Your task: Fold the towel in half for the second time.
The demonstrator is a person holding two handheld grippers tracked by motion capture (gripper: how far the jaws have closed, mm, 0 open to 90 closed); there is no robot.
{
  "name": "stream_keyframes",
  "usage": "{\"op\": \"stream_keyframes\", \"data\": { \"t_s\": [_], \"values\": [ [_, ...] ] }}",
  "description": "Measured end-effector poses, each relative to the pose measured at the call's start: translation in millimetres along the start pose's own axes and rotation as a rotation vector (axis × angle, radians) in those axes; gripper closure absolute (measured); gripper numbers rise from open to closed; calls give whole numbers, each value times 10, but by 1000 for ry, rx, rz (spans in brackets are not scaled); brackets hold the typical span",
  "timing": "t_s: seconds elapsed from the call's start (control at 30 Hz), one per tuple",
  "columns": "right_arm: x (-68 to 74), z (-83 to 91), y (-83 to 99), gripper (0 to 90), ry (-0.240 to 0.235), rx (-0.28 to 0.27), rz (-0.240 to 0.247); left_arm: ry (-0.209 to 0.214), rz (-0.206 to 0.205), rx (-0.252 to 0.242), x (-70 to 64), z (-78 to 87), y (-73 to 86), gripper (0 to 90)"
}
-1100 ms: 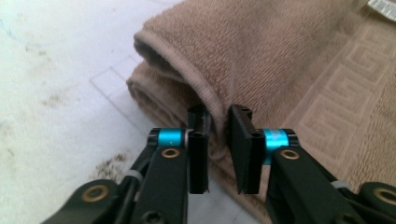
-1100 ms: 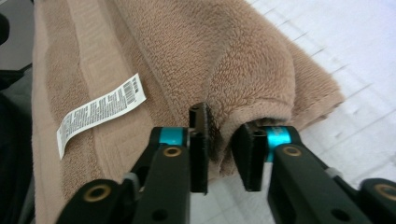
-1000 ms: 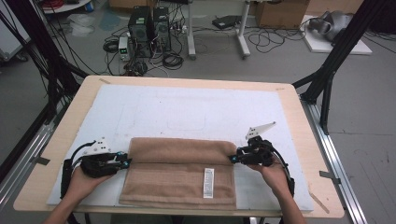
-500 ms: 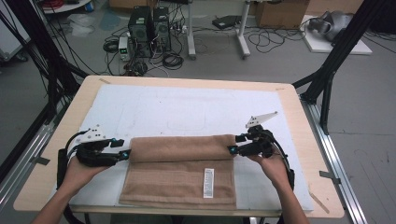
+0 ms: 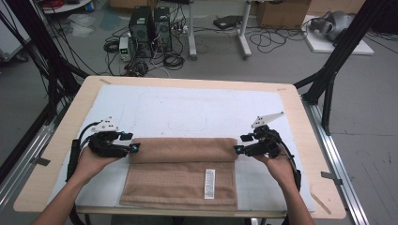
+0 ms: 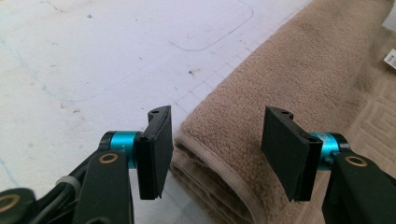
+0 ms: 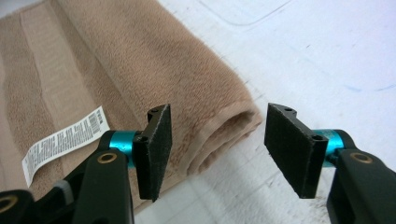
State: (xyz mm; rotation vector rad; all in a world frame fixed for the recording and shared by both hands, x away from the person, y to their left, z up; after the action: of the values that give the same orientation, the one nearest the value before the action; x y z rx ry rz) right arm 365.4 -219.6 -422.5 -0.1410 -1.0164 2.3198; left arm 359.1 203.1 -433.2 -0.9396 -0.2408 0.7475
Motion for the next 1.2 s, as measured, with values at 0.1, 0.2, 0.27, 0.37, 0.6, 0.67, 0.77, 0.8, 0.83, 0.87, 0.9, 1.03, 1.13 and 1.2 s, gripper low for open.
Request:
{"op": "stream_keyframes", "data": {
  "t_s": [0.1, 0.2, 0.27, 0.37, 0.6, 0.67, 0.77, 0.8, 0.83, 0.87, 0.9, 1.03, 1.13, 1.2],
  "values": [
    [-42, -23, -73, 393, -3, -6, 9, 1, 8, 16, 20, -67, -3, 422],
    [-78, -106, -136, 388, -16, 4, 7, 7, 6, 36, 8, -126, 11, 402],
    [-100, -179, -157, 386, -25, 16, 0, 11, 0, 57, -1, -161, 32, 406],
    [-133, -291, -145, 380, -37, 43, -6, 19, 0, 69, -3, -182, 43, 432],
    [-116, -364, -135, 550, -102, 63, 1, 42, -22, 63, -22, -177, 48, 639],
    [-81, -350, -139, 640, -122, 68, 22, 48, -31, 64, -37, -173, 49, 688],
    [-13, -341, -143, 726, -142, 78, 49, 60, -29, 62, -51, -155, 48, 739],
    [8, -338, -144, 740, -146, 80, 53, 64, -31, 55, -57, -142, 44, 748],
    [36, -327, -147, 762, -145, 81, 67, 66, -32, 55, -60, -133, 44, 765],
    [52, -321, -149, 771, -148, 79, 77, 69, -30, 52, -65, -123, 43, 773],
    [75, -315, -152, 777, -152, 71, 79, 68, -29, 48, -70, -114, 41, 779],
    [148, -303, -139, 787, -173, 55, 79, 64, -27, 30, -100, -72, 37, 786],
    [214, -293, -120, 789, -191, 44, 83, 68, -27, 14, -140, -22, 46, 797],
    [251, -255, -115, 789, -191, 35, 94, 60, -35, -5, -174, 35, 50, 796]
  ]
}}
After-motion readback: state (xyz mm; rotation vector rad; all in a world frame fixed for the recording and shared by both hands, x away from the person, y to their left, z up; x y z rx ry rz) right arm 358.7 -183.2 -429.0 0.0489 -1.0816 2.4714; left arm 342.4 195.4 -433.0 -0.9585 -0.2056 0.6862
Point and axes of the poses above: each handheld gripper's, and its own axes: z roughly backward along the jaws, y roughly out of its underside, x roughly to its left, the point moved 6 cm from there along -z, roughly forward along the jaws, and after that the axes turned 2 degrees about z, right-handed, at the moved point
